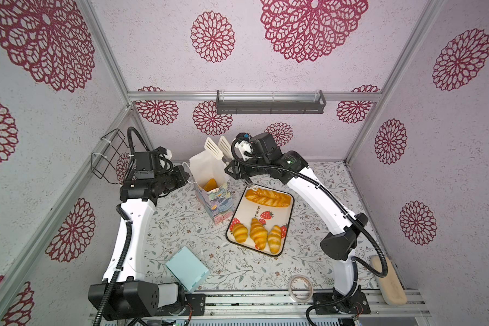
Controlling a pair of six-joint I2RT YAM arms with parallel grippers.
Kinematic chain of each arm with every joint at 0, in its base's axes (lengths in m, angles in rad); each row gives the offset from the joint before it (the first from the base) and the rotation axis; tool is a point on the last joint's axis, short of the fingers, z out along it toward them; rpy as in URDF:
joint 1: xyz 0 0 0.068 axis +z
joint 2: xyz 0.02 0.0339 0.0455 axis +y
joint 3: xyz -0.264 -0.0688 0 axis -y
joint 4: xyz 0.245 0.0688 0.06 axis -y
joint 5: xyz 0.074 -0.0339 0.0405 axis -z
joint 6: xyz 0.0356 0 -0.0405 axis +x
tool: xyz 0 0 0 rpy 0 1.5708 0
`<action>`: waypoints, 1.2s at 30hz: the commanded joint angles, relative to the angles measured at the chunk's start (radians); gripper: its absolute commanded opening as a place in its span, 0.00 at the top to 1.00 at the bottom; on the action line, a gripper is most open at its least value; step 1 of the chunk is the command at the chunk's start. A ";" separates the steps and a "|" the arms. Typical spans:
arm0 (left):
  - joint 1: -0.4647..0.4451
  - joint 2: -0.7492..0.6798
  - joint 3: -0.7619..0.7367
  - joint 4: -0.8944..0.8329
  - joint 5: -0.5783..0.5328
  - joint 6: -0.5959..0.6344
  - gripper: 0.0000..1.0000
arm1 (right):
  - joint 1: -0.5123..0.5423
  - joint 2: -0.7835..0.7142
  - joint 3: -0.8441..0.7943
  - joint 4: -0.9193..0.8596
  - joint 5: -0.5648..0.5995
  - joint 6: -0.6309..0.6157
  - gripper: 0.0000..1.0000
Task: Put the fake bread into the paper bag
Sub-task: 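Withdraw the right tongs from the bag back over the tray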
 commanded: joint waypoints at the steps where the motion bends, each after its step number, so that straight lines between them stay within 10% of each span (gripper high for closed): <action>1: 0.009 -0.013 0.000 0.012 0.008 -0.004 1.00 | -0.003 -0.087 0.019 0.019 0.036 -0.034 0.49; 36: 0.008 0.013 0.004 0.061 0.097 -0.027 1.00 | -0.068 -0.561 -0.910 0.133 0.061 0.017 0.49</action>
